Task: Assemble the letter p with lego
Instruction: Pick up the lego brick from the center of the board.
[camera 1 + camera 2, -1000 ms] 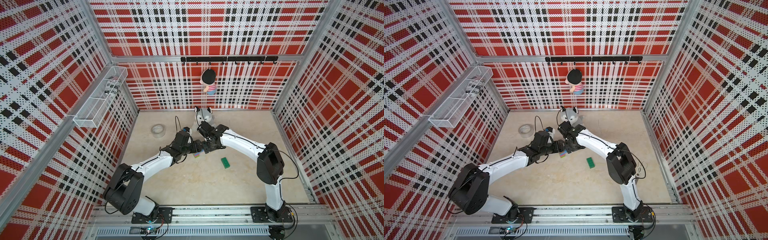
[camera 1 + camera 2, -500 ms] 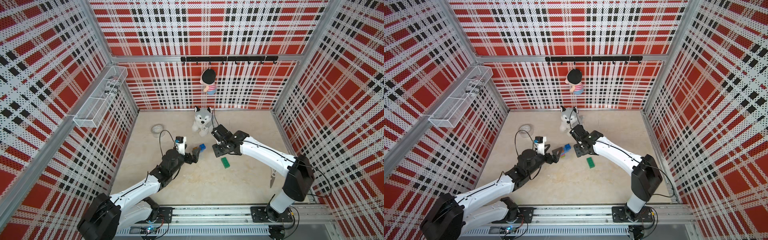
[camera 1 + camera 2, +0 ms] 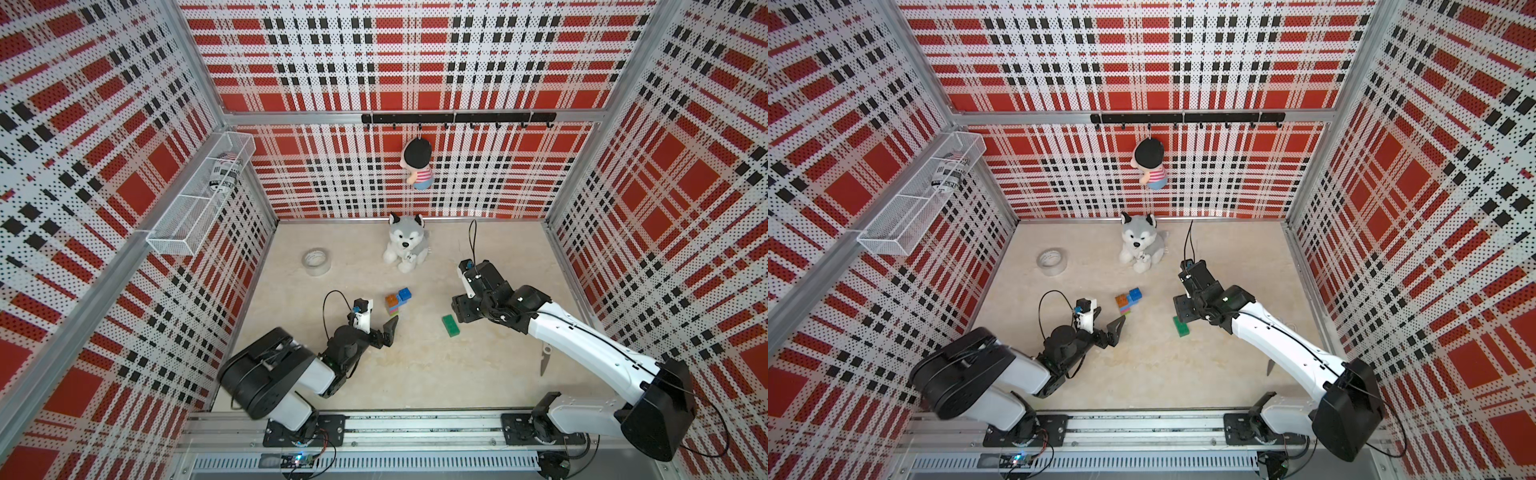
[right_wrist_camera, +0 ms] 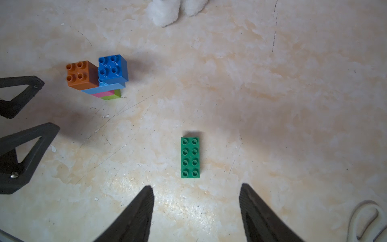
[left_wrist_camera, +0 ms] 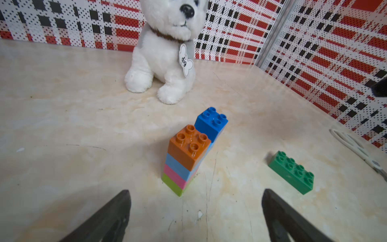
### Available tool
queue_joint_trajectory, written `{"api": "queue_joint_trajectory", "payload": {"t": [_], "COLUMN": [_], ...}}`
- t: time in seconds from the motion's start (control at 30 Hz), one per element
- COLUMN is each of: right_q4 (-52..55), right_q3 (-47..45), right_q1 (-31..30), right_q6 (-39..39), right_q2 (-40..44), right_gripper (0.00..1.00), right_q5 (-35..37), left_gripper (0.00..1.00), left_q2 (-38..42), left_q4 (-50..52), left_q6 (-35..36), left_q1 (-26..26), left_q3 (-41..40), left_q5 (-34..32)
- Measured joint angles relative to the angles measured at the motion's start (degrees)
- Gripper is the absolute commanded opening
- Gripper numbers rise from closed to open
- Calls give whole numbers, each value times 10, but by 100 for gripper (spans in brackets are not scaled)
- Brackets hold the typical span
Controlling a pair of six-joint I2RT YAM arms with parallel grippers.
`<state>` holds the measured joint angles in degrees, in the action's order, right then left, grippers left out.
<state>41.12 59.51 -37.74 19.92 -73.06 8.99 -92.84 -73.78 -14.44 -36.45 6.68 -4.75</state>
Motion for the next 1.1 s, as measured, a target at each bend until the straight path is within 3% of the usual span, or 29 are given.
{"api": "queue_joint_trajectory", "payload": {"t": [0.17, 0.3, 0.53, 0.83, 1.1], "right_q4": [-7, -7, -7, -7, -7], "right_q3": [-2, -2, -2, -2, -2], "right_q1": [1, 2, 3, 3, 3], "right_q6": [-8, -8, -8, -8, -7], "right_q2": [0, 0, 0, 0, -4], "right_gripper": [70, 70, 71, 71, 71], "right_q5": [0, 1, 1, 1, 2], "left_gripper": [98, 98, 98, 98, 98], "left_q2": [-135, -198, -185, -168, -169], "left_q4": [-125, -153, -151, -22, 26], "left_q6": [0, 5, 31, 63, 79], "left_q1": [-1, -1, 0, 1, 16], "left_q3": [1, 7, 39, 105, 120], "left_q5": [-2, -3, -23, -40, -41]}}
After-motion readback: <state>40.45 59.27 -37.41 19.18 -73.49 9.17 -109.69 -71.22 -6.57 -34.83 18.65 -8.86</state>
